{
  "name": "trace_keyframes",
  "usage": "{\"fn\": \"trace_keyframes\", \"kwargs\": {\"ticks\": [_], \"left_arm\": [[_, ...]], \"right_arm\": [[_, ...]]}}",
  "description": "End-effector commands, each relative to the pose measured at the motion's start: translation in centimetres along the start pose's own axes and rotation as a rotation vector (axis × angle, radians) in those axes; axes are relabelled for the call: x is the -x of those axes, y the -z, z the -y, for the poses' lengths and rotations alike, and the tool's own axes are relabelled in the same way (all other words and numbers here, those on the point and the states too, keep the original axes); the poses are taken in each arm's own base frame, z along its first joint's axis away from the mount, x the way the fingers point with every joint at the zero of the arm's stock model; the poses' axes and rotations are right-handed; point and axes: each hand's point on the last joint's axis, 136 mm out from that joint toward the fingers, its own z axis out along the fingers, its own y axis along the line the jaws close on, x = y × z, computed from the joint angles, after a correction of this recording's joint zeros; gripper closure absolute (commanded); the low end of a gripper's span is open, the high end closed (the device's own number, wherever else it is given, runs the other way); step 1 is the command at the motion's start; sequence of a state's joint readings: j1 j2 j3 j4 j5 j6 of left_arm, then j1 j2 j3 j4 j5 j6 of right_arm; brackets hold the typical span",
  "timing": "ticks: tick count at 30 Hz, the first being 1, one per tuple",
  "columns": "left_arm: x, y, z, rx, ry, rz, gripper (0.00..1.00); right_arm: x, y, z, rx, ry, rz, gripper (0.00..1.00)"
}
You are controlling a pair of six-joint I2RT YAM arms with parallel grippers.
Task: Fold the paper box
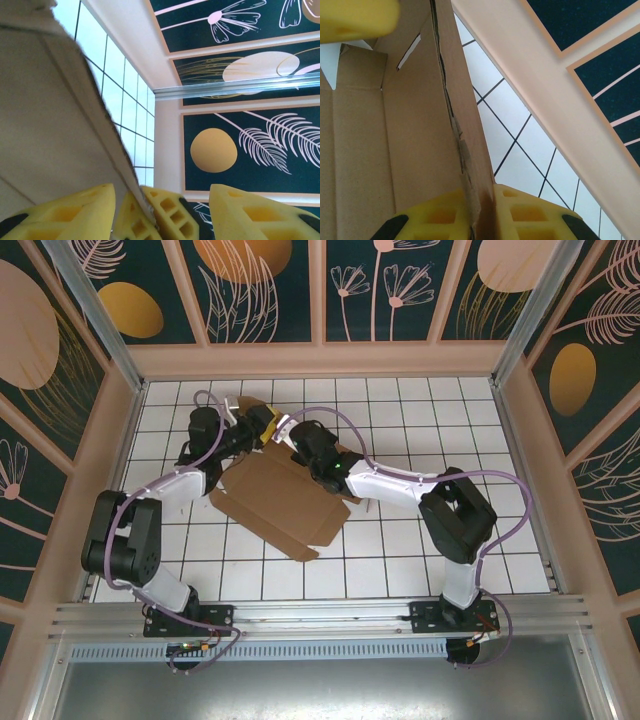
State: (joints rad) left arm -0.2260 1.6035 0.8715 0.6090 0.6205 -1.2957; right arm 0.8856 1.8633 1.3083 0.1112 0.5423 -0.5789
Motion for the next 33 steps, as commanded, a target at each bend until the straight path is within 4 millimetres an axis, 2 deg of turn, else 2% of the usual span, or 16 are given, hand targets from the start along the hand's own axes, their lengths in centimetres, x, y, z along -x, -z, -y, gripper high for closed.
{"fn": "trace_keyframes", "kwargs": {"ticks": [1,3,4,6,14,15,17,21,24,26,28,31,33], "left_arm": [[0.7,-1.0,0.8,-0.011,-0.012,-0.011,0.47],[1.1,-1.6,0.8,-0.008,-0.011,-0.013,0.47],[1.0,-1.8,0.0,0.010,-0.002,-0.020,0.47],[1.5,-2.3,0.4,0.009,-0.007,-0.023,0.49],[1.2,-2.3,-0.9,0.037,-0.012,-0.026,0.61],[1.2,-2.7,-2.0,0.055,0.000,-0.033,0.61],[1.3,-3.1,-2.4,0.066,0.002,-0.041,0.62],[1.4,-3.7,-3.4,0.100,0.010,-0.051,0.76],[1.6,-3.7,-3.6,0.103,0.007,-0.041,0.91],[1.7,-3.4,-3.3,0.099,-0.003,-0.028,0.99],[1.8,-3.1,-2.8,0.080,-0.013,-0.006,1.00],[2.1,-2.7,-2.1,0.051,-0.019,0.023,1.00],[1.9,-2.5,-2.7,0.049,-0.002,0.035,1.00]], "right_arm": [[0.2,0.9,-0.4,0.005,0.005,0.018,0.84],[0.3,1.0,-0.5,0.004,0.010,0.022,0.84],[0.3,1.0,-0.5,0.003,0.010,0.021,0.84],[0.4,1.0,-0.3,0.000,0.011,0.023,0.84],[0.7,1.4,0.0,-0.013,0.026,0.034,0.84],[0.7,1.4,0.0,-0.014,0.027,0.036,0.84],[0.8,1.5,0.0,-0.014,0.031,0.039,0.84],[0.8,1.5,-0.3,-0.017,0.053,0.035,0.82],[1.3,2.2,0.0,0.018,0.009,0.045,0.69],[2.4,3.4,0.2,0.097,-0.071,0.059,0.58],[3.7,5.1,0.1,0.210,-0.161,0.082,0.45],[5.1,7.8,1.4,0.307,-0.344,0.111,0.41],[4.9,8.8,3.1,0.354,-0.534,0.106,0.38]]}}
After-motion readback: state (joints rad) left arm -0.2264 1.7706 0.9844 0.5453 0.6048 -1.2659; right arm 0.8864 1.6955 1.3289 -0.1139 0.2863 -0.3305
